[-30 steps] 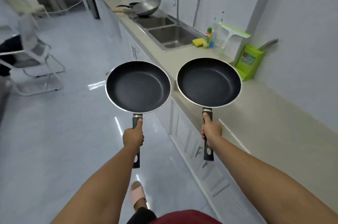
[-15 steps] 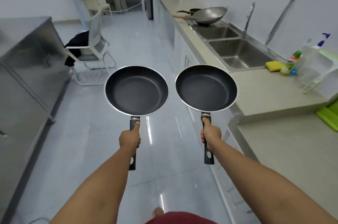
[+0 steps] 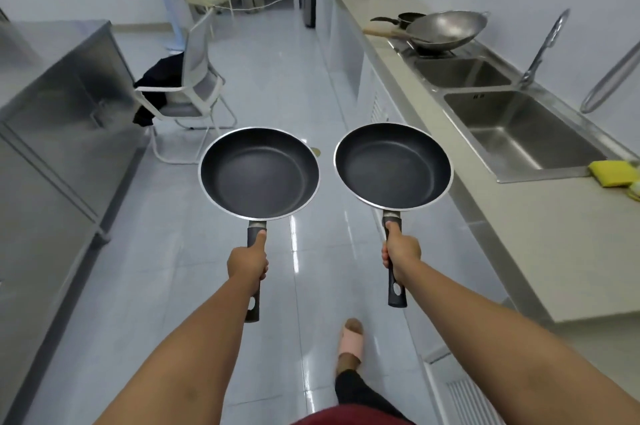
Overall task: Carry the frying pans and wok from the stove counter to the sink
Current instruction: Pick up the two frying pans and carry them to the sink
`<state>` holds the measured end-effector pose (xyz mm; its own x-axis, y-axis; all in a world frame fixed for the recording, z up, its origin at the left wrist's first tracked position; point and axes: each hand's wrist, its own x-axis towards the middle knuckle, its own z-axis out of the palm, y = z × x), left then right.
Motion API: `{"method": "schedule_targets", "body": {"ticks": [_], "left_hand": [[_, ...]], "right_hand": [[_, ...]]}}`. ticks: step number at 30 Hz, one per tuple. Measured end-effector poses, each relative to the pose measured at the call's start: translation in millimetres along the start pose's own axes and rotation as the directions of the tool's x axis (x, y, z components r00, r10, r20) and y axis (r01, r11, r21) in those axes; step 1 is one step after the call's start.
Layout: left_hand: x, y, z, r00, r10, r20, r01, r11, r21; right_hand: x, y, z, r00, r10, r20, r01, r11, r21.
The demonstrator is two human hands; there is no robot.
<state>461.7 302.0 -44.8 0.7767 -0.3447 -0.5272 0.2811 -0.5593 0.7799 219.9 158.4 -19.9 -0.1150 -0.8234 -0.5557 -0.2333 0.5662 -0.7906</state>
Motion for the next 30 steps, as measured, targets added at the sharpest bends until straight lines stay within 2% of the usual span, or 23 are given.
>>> {"method": "schedule_targets", "body": {"ticks": [13, 24, 30], "left_hand": [[151, 170, 109, 0.995, -0.065, -0.077, 0.053, 0.988, -0.146], [319, 286, 142, 0.994, -0.022, -0.110, 0.013, 0.997, -0.078], [437, 378, 156, 0.997, -0.003, -0.080, -0.002, 0.998, -0.059]], "right_hand": [[199, -175, 102, 0.996, -0.040, 0.079, 0.047, 0.994, -0.097], [328, -297, 252, 0.981, -0.036, 0.192, 0.062, 0.990, -0.129], [400, -379, 345, 0.983, -0.031, 0.182, 0.060, 0.986, -0.154]]}}
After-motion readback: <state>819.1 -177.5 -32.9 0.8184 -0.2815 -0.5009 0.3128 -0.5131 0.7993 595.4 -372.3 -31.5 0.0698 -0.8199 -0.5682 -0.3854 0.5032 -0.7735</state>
